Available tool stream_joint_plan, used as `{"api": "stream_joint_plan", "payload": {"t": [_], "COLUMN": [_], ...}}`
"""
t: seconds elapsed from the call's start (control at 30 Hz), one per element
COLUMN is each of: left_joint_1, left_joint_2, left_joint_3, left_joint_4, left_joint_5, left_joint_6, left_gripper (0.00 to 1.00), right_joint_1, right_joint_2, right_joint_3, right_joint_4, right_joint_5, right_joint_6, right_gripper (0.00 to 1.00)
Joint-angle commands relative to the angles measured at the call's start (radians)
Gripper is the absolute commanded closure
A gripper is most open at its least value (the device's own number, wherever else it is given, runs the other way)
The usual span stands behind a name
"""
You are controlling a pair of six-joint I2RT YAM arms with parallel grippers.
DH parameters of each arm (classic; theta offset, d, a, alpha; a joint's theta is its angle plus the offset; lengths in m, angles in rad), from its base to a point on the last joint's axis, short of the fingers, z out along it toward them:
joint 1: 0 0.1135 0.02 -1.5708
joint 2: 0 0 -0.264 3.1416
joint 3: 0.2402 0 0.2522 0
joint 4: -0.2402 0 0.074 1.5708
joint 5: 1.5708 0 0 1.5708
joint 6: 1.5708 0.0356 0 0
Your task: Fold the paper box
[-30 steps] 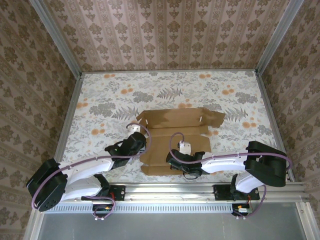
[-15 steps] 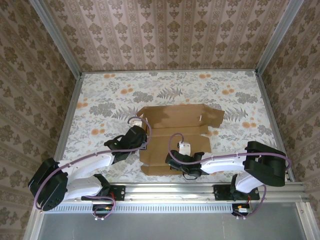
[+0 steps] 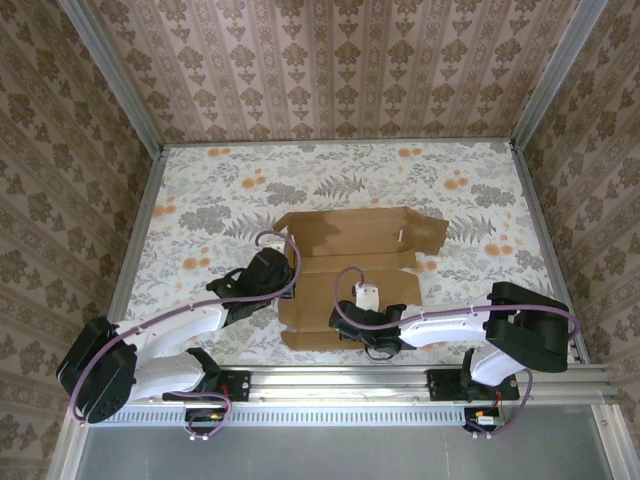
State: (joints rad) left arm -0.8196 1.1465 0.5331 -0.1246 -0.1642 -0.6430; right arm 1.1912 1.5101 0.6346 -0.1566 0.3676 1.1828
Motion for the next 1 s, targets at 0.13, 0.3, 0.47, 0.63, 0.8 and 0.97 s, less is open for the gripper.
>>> {"api": "stream_joint_plan", "payload": {"t": [0.13,0.3,0.47,0.63,0.8,0.97], "left_joint_1": [0.032,0.064,0.08,0.08,0.082,0.087], "left_joint_2": [0.063,0.078,0.083,0.088,0.1,0.12], "left_joint_3": [-0.008,0.001,-0.002,-0.034,-0.048,-0.047], "left_joint_4": [-0.11,-0.133,-0.088,0.006,0.045,0.065], "left_joint_5": [0.04,0.018,0.06,0.112,0.138,0.161], "left_joint_6": [0.06,0.131,0.226,0.281,0.298,0.328], "left_gripper": [1.0,1.0,1.0,1.0,1.0,1.0], "right_joint_1": [0.048,0.058,0.054,0.001,-0.09,-0.202], "right_joint_2": [0.085,0.079,0.031,-0.069,-0.203,-0.278], "right_joint_3": [0.032,0.045,0.046,0.069,0.118,0.289], "right_joint_4": [-0.037,0.0,0.025,-0.016,-0.104,-0.287], "right_joint_5": [-0.045,-0.065,-0.09,-0.147,-0.257,-0.377], "right_joint_6": [-0.093,-0.117,-0.189,-0.312,-0.455,-0.593], "right_gripper": [1.0,1.0,1.0,0.95,0.87,0.77]}}
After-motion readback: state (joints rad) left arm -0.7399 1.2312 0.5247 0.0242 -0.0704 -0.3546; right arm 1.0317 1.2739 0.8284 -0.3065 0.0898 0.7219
